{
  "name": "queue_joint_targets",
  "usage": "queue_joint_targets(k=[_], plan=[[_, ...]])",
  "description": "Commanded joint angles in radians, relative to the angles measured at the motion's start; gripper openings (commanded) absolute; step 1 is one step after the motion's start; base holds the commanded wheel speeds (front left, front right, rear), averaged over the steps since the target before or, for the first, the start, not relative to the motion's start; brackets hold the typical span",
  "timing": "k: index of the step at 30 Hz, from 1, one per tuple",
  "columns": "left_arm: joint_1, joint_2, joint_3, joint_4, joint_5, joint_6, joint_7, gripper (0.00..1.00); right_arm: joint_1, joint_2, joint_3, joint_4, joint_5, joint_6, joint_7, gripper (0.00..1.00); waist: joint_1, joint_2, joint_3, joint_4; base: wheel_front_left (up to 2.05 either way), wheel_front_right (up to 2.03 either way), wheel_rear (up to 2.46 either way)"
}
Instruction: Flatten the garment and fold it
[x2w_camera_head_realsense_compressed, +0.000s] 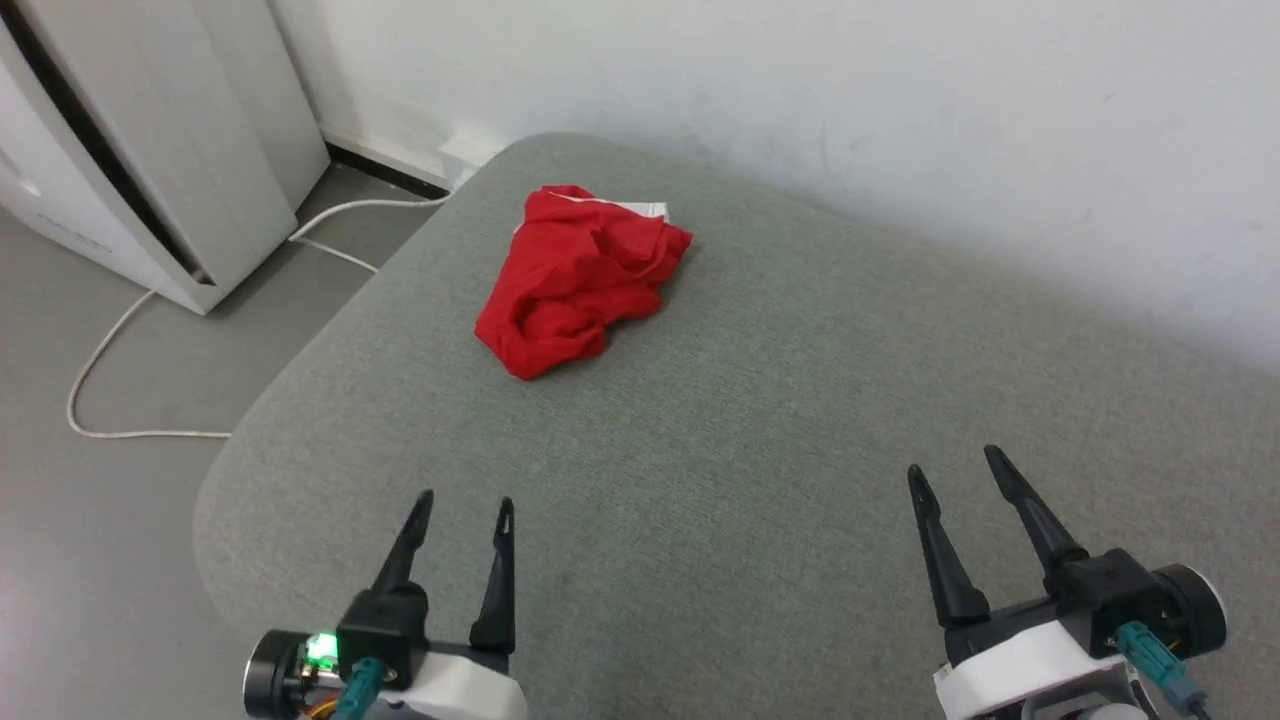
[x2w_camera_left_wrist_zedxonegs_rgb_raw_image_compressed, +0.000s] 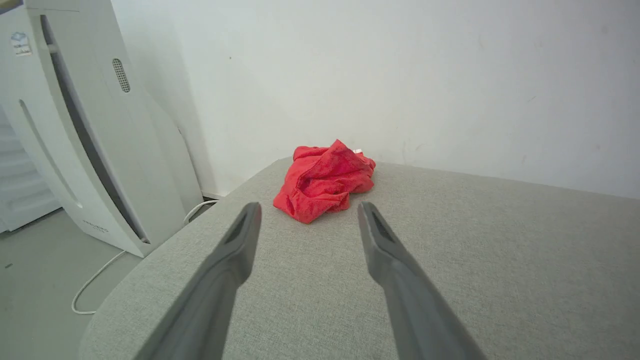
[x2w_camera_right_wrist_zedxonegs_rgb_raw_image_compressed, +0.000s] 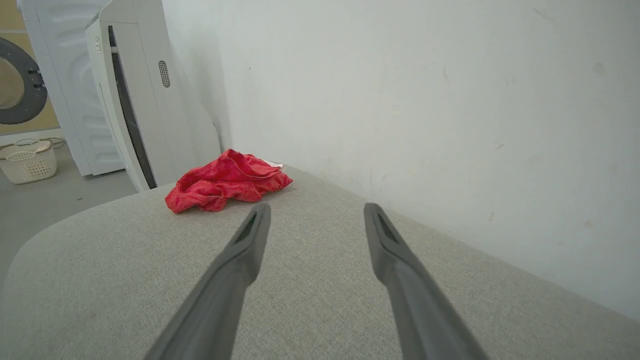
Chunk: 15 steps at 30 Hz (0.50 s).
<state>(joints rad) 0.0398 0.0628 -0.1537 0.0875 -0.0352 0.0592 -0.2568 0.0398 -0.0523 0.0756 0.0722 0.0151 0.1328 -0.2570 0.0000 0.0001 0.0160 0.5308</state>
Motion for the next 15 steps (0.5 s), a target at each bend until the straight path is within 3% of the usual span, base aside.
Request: queue_joint_targets(k=[1, 8, 15], plan=[[-0.02, 0.007, 0.0, 0.029, -0.012, -0.023, -0.005, 1.0, -0.019, 0.002, 0.004, -0.006, -0.014, -0.002, -0.005, 1.0, 0.0, -0.0001, 0.032, -0.028, 0.0, 0.0, 0.0], [-0.193, 0.051, 0.027, 0.147, -0.077, -0.109, 0.015, 1.0, -0.05, 0.002, 0.002, -0.014, -0.047, -0.002, -0.005, 1.0, 0.0, -0.0001, 0.144, -0.109, 0.0, 0.0, 0.0], [-0.438, 0.144, 0.057, 0.239, -0.149, -0.166, 0.165, 1.0, -0.086, 0.002, -0.019, -0.029, -0.087, -0.002, -0.005, 1.0, 0.0, -0.0001, 0.263, -0.169, 0.0, 0.0, 0.0]])
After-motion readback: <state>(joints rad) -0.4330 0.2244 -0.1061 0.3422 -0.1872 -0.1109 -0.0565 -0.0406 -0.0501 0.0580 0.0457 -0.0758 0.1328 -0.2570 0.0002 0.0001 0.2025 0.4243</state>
